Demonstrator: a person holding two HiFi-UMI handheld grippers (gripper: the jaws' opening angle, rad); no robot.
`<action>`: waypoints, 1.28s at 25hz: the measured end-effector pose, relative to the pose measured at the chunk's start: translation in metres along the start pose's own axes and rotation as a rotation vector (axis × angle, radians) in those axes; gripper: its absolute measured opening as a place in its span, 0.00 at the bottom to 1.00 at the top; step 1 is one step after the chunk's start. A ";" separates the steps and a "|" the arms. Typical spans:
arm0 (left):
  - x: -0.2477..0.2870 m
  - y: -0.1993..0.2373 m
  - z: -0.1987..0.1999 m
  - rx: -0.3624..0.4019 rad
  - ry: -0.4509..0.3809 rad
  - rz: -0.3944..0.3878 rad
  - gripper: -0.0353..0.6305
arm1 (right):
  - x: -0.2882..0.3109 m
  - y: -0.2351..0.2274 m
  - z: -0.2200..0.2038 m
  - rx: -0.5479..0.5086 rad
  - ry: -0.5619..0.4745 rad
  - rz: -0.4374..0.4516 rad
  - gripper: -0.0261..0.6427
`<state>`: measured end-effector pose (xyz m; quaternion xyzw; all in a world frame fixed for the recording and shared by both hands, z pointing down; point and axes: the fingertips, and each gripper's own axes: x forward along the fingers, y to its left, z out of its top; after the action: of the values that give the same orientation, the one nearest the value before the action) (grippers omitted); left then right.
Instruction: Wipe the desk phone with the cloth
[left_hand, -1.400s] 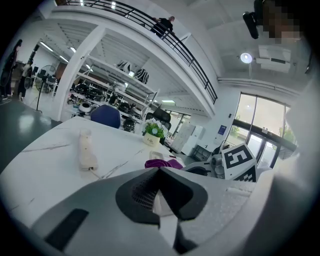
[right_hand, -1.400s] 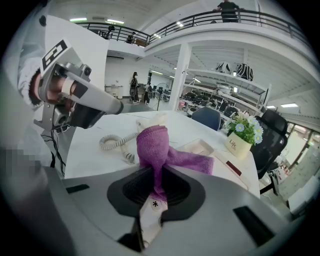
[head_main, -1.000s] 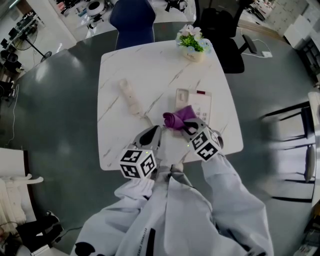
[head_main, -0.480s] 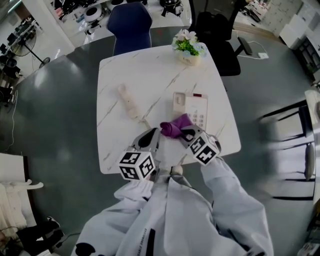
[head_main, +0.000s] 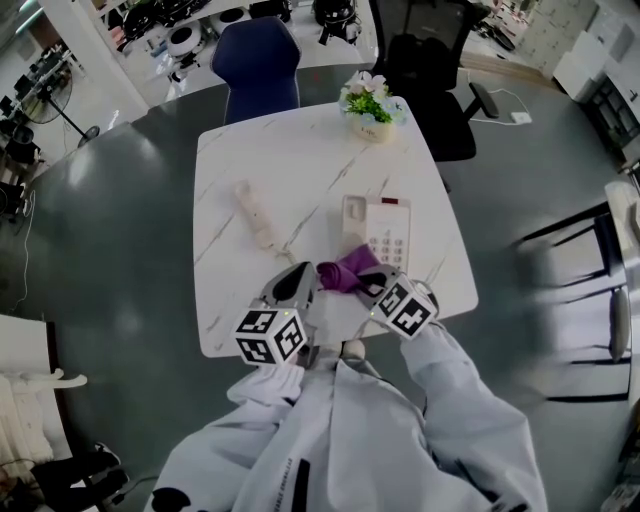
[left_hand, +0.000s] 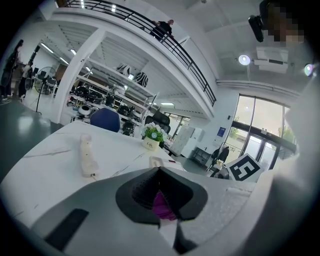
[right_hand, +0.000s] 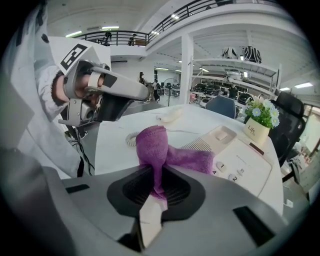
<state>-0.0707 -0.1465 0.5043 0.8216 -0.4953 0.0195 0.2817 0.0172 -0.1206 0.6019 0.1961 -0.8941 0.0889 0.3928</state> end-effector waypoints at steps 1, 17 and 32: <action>0.001 0.000 0.001 0.001 -0.002 0.000 0.05 | -0.001 0.001 0.000 0.007 -0.001 0.009 0.08; 0.008 -0.003 0.019 0.026 -0.033 -0.008 0.05 | -0.054 -0.021 0.027 0.273 -0.302 -0.007 0.08; 0.027 -0.027 0.046 0.054 -0.070 -0.066 0.05 | -0.119 -0.078 0.034 0.477 -0.559 -0.170 0.08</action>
<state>-0.0460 -0.1806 0.4622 0.8450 -0.4766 -0.0050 0.2424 0.1007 -0.1689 0.4914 0.3722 -0.9015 0.2047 0.0830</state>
